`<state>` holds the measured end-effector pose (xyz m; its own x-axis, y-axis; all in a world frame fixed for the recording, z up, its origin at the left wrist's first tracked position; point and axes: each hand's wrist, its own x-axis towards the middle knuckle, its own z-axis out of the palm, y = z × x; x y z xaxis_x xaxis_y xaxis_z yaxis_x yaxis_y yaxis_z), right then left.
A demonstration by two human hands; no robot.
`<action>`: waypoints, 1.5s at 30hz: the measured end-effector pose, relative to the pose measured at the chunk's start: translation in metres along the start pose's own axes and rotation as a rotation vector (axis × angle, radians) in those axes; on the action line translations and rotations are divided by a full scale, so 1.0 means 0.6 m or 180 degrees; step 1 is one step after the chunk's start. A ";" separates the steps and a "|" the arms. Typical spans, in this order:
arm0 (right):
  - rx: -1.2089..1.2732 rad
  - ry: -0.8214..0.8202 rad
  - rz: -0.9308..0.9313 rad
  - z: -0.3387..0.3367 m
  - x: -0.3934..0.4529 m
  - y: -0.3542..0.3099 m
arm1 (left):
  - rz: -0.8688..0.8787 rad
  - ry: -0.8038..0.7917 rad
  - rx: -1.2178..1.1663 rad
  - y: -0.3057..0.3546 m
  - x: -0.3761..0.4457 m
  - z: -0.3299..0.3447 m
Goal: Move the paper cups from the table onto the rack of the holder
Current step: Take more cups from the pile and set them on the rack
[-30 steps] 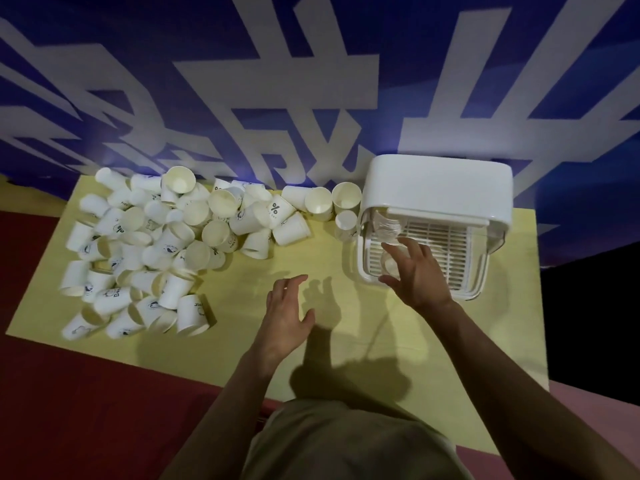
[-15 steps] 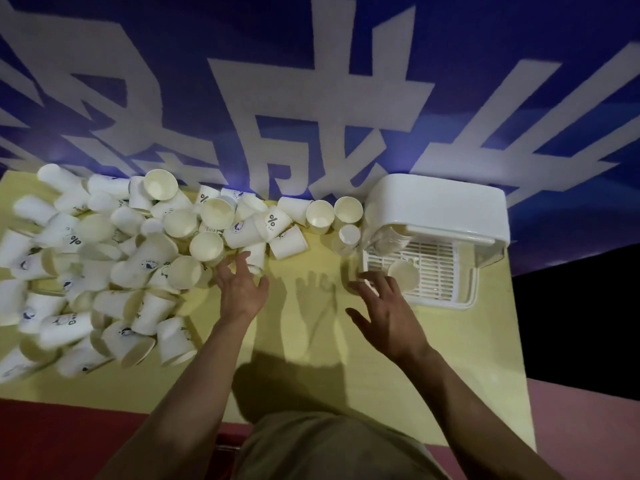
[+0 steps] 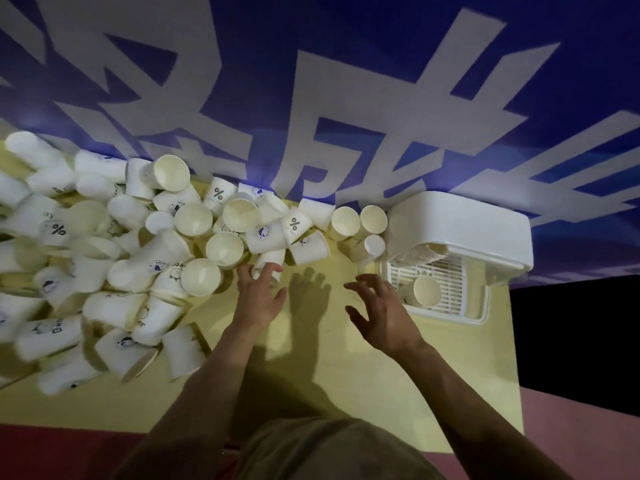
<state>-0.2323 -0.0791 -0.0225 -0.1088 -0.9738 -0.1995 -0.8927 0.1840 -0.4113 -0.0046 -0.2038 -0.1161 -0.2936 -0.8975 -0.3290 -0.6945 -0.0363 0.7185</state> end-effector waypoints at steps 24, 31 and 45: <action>0.0627 0.0521 0.0327 0.074 0.180 -0.036 | 0.0444 0.0088 -0.0203 -0.032 -0.070 -0.058; -0.0020 0.0984 0.0087 0.024 0.109 -0.015 | 0.0556 -0.0057 -0.0022 0.025 -0.078 -0.053; 0.0374 0.1409 0.0462 -0.070 -0.117 0.069 | 0.1073 -0.0170 0.0201 0.213 -0.128 0.037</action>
<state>-0.2801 -0.0084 0.0115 -0.4272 -0.8954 0.1251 -0.8019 0.3113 -0.5100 -0.0855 -0.1301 -0.0124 -0.5464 -0.8300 -0.1124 -0.5912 0.2872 0.7536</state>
